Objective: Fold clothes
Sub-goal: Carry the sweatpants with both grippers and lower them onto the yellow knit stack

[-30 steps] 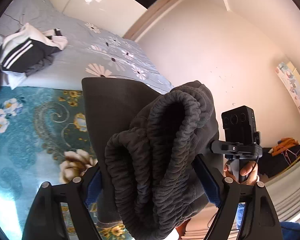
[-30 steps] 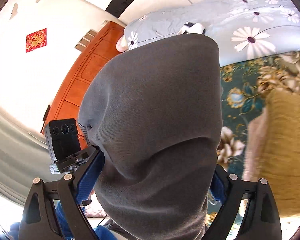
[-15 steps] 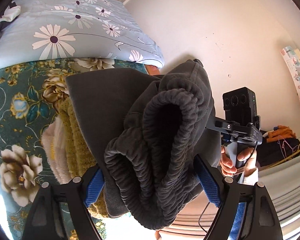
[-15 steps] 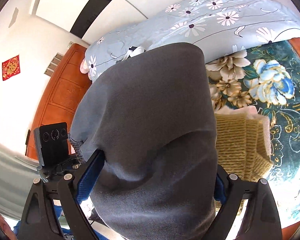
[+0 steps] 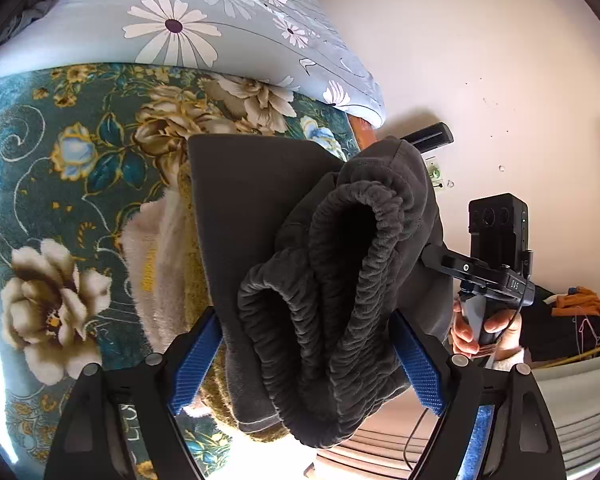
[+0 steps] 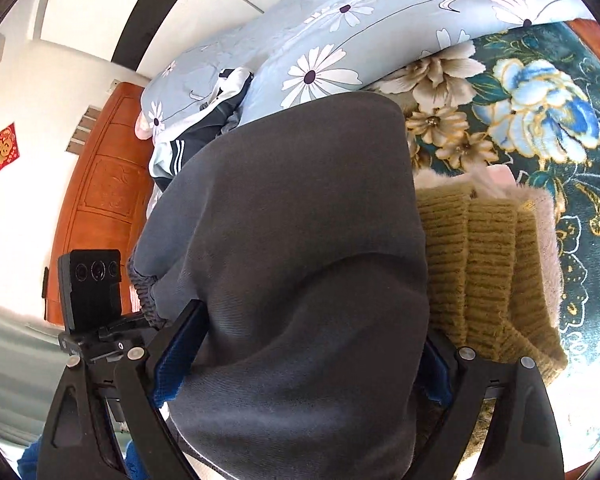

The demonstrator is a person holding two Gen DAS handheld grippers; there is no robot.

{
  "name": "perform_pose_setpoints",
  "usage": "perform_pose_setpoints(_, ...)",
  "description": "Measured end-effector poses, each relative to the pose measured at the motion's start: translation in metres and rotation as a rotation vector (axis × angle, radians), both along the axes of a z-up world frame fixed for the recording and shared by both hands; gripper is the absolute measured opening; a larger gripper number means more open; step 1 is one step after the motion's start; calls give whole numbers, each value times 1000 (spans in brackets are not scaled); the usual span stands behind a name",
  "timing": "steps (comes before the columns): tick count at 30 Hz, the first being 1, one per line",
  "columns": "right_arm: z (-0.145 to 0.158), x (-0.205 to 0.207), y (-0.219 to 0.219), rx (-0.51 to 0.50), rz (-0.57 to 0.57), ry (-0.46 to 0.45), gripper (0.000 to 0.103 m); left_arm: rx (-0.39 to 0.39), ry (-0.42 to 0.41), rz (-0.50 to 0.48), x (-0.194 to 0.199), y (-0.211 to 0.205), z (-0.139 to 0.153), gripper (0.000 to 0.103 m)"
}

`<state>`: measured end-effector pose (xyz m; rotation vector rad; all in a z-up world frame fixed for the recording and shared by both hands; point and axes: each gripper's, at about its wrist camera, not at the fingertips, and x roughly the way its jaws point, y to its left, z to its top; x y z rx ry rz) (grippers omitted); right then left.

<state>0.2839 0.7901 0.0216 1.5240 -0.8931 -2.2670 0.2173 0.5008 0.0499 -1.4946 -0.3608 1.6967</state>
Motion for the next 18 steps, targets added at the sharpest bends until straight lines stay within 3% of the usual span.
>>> perform_pose_setpoints(8, 57, 24, 5, 239, -4, 57, 94, -38, 187, 27, -1, -22, 45, 87)
perform_pose_setpoints(14, 77, 34, -28, 378, -62, 175, 94, -7, 455, -83, 25, 18, 93, 87)
perform_pose_setpoints(18, 72, 46, -71, 494, -39, 276, 94, 26, 440, -196, 37, 49, 84, 87)
